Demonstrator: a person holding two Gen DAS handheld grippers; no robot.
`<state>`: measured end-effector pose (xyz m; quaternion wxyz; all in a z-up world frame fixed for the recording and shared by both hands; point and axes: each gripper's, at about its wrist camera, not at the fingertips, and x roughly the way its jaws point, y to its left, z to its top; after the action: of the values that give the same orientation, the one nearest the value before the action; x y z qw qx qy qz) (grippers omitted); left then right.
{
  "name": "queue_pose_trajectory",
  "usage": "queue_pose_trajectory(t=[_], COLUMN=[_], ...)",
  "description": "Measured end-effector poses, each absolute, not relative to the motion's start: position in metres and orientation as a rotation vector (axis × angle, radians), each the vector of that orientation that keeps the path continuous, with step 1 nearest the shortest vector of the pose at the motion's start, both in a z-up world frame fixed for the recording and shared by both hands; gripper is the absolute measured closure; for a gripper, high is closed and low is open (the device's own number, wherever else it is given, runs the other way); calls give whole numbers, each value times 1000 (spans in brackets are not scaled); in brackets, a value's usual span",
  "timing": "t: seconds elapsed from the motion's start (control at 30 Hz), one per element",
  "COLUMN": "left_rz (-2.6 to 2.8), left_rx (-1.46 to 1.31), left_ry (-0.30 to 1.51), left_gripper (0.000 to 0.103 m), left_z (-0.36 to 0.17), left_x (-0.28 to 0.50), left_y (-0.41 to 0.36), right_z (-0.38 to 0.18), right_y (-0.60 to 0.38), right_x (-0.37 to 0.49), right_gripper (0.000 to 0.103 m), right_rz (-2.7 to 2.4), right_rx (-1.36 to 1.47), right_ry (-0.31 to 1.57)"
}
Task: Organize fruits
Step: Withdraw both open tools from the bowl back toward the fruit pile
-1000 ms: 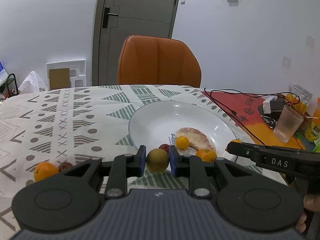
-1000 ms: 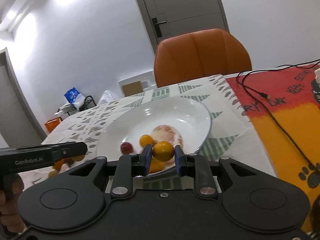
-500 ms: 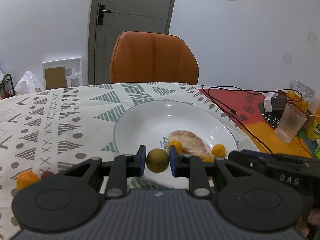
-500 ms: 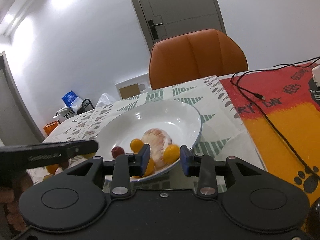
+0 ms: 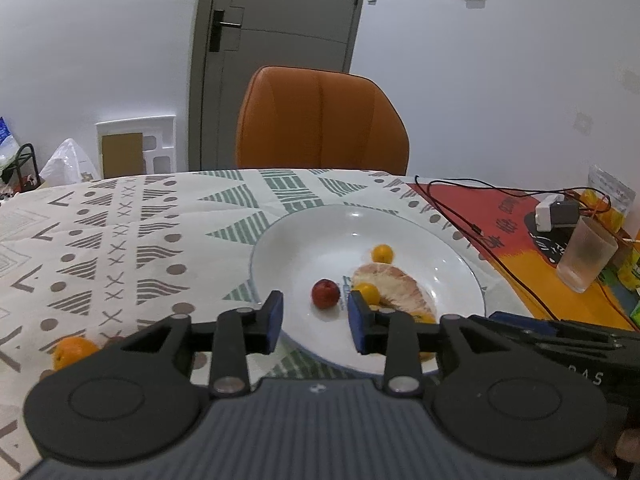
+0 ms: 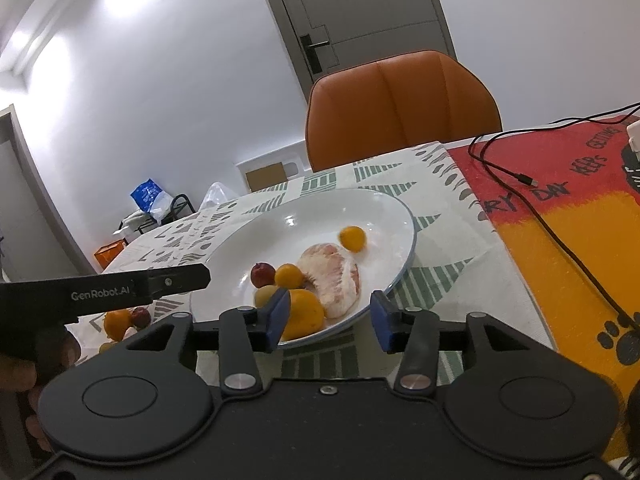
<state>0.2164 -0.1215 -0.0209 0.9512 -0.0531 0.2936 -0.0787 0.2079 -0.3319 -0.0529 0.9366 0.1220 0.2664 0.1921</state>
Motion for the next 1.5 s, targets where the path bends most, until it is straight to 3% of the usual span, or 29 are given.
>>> queue_pose_trajectory(t=[0.37,0.47,0.53,0.67,0.8,1.5], left_rz=[-96,-78,-64,-29,-4,66], left_rx=[-114,-120,-126,-136,-153,-237], left_ry=[554,540,536,527,523,490], left_gripper=[26,17,13,9,9,9], left_z=[-10,-7,-6,-4,-4,4], left_x=[196,190,188,181,173,138], left_y=[-100,-91,-86,-75,-63,-7], right_z=[-45,-42,-39,-36,-33,-21], right_y=[-322,-319,-317,-311,-303,-268], right_x=[199,197,194,190,185,173], right_gripper=[47,38,27,22,10,10], right_rz=[385,376,374,372,370,439], right_rx=[242,243,242,235,221,189], right_ry=[537,530,521,509,498,468])
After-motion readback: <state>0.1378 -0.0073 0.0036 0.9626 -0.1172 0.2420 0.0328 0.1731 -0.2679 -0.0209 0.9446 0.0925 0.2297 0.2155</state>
